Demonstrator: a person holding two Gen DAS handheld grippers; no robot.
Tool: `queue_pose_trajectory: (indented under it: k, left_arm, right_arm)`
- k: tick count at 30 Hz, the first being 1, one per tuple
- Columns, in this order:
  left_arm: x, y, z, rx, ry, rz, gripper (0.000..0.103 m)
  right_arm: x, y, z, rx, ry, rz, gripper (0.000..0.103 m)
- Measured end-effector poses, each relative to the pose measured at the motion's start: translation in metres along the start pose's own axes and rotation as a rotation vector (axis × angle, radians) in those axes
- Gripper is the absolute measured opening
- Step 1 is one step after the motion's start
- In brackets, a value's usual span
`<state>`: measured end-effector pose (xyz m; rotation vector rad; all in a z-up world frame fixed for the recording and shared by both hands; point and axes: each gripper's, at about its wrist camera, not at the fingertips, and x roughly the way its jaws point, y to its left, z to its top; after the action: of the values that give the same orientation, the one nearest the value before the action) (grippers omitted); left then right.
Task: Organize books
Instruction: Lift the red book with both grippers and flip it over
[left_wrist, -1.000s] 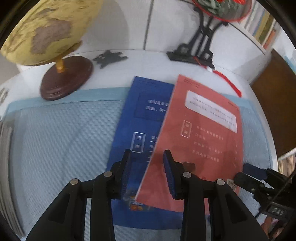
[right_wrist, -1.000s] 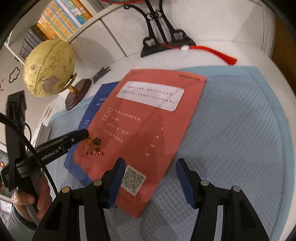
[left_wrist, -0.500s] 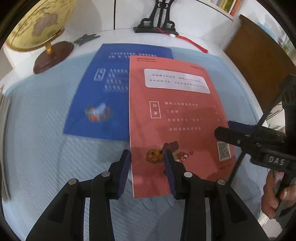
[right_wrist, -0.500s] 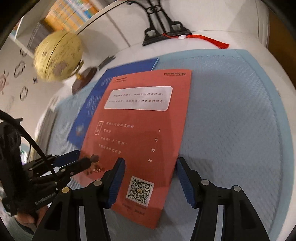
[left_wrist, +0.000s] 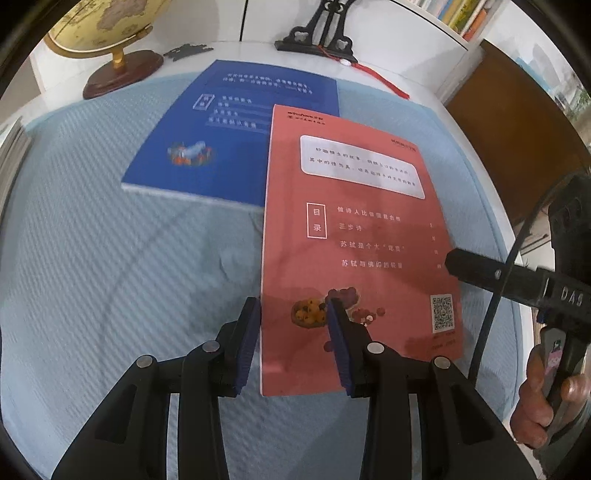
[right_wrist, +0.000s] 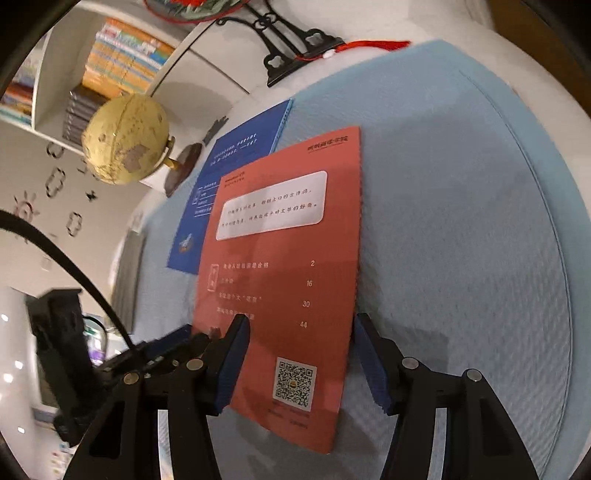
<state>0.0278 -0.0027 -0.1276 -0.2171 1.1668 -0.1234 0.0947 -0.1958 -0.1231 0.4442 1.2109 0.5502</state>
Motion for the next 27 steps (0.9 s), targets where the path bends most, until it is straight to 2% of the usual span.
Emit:
queue_pose_trajectory:
  k: [4,6,8,9,12,15,16,20,27]
  left_arm:
    - [-0.004,0.000,-0.013,-0.004,0.002,0.014,0.034]
    - [-0.007,0.007,-0.017,-0.032,0.004,-0.010,0.033]
    - [-0.006,0.014,-0.018,-0.081,0.023,-0.075,0.033]
    - [-0.007,0.017,-0.019,-0.102,0.020,-0.095,0.033]
    - [-0.007,0.015,-0.022,-0.106,0.017,-0.095,0.033]
    - [-0.008,0.011,-0.024,-0.091,0.021,-0.078,0.033]
    - [-0.009,0.010,-0.025,-0.086,0.024,-0.074,0.033]
    - [-0.013,0.010,-0.030,-0.117,0.021,-0.086,0.033]
    - [-0.044,0.038,-0.045,-0.222,-0.029,-0.146,0.032]
  right_arm:
    - [-0.008,-0.011,-0.009,0.089,0.031,0.123,0.060]
    - [-0.013,-0.021,-0.010,0.176,0.036,0.277,0.060]
    - [-0.012,-0.023,-0.013,0.252,0.073,0.489,0.059]
    - [-0.009,-0.021,-0.016,0.262,0.082,0.510,0.059]
    - [0.006,-0.011,-0.019,0.200,0.072,0.311,0.057]
    - [0.001,0.007,-0.015,0.100,0.042,0.204,0.040]
    - [-0.007,0.023,-0.014,0.020,0.023,0.170,0.036]
    - [-0.028,0.073,-0.010,-0.193,-0.014,0.134,0.034]
    - [-0.035,0.156,-0.018,-0.371,0.000,0.235,0.036]
